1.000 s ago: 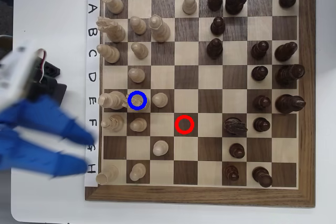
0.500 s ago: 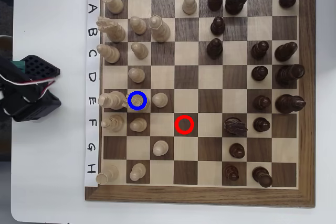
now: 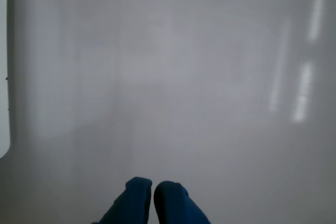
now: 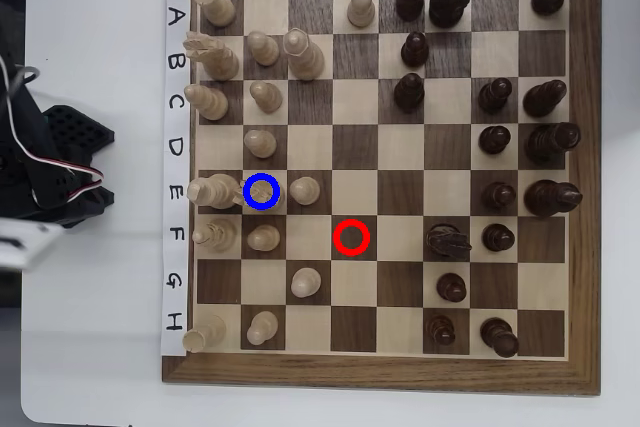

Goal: Move the piece to destination

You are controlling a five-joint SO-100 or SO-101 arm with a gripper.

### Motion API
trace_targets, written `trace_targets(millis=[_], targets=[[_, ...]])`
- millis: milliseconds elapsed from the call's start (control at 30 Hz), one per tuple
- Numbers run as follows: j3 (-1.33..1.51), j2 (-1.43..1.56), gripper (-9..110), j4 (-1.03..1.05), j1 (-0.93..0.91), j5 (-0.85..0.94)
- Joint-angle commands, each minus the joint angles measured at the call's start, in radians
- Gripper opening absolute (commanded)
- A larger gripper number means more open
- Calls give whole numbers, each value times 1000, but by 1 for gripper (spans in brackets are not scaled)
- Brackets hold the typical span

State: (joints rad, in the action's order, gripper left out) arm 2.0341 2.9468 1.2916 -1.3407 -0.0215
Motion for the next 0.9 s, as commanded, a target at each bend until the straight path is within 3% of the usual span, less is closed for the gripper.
trace_targets(millis=[0,300,867], targets=[[543,250,0,-196,-101,58],[867,469,0,-158,-164,63],[1098,477,0,-238,-293,91]])
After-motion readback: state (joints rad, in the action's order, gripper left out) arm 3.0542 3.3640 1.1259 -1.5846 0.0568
